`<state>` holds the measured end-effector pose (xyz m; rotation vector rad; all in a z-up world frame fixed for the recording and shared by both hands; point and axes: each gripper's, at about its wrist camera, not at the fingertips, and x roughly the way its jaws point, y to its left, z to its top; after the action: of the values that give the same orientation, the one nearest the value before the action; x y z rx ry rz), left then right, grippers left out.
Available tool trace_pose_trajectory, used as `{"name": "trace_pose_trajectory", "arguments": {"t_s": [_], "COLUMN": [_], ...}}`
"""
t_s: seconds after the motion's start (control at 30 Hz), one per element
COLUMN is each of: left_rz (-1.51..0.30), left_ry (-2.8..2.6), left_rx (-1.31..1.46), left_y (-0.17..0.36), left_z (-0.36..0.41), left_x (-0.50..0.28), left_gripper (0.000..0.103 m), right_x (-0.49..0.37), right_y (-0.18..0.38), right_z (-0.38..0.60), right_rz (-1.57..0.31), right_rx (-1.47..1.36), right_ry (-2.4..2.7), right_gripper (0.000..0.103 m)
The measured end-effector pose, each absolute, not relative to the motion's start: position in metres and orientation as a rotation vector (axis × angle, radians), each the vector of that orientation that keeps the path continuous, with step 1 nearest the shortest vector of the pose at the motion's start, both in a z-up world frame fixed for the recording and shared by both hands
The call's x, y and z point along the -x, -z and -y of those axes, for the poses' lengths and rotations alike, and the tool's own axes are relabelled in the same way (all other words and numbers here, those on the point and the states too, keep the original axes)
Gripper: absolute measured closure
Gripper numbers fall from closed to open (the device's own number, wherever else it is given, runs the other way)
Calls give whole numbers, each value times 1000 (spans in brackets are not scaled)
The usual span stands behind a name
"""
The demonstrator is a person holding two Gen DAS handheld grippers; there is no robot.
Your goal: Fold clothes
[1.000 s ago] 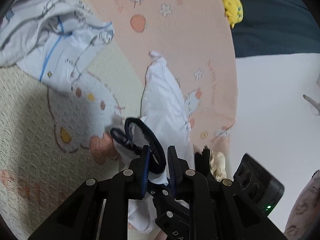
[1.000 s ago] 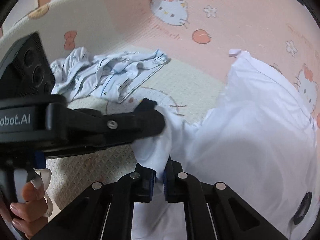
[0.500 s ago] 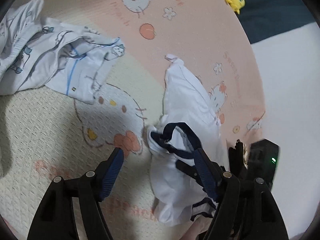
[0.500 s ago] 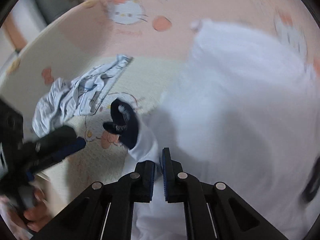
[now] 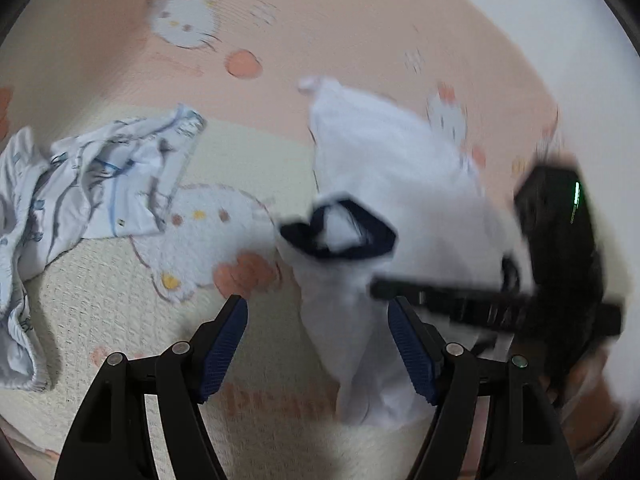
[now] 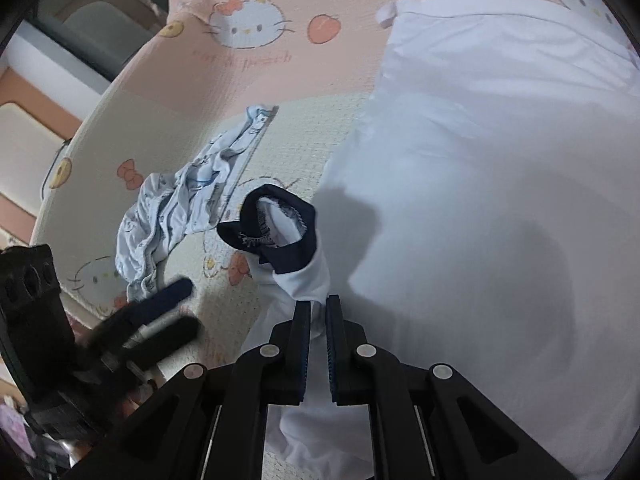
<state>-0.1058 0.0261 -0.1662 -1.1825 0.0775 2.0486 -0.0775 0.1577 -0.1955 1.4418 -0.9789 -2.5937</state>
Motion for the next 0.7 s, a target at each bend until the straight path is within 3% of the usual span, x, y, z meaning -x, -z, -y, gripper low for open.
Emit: {"name": "trace_pose_trajectory", "arguments": {"t_s": [0.13,0.23,0.33,0.37,0.4,0.5,0.7], "left_rz": [-207,-293,-304,-276,-245,-262,-264], "left_ry": [-2023,-2047,-2106,-2095,-2077,-2056,-2055], "left_rx": [1197,1208,1213,1213,1216,1202,1202], "left_y": [179,190,195,194,193,196,195], "left_z": [-40,-45,-45,-45,-44,-47,-48], "left_x": [94,90,93,94,96,94,94], "left_gripper": [32,32,50,63,68,70,70], "right_x": [76,78,82,84,85,92,116], "right_y": [193,191,188,186,185,182,180], "right_z": [-156,-153,-152,-150,-149,-144,-123], "right_rz": [1002,1004,982,961,946,896,635], "right_rx": [-1434,-1439,-1433,-1431,-1428,-1430,-1483], "right_ry": [2572,2552,2557,2562,2566,2571,2647], "right_gripper": [96,86,76,71,65,56,55]}}
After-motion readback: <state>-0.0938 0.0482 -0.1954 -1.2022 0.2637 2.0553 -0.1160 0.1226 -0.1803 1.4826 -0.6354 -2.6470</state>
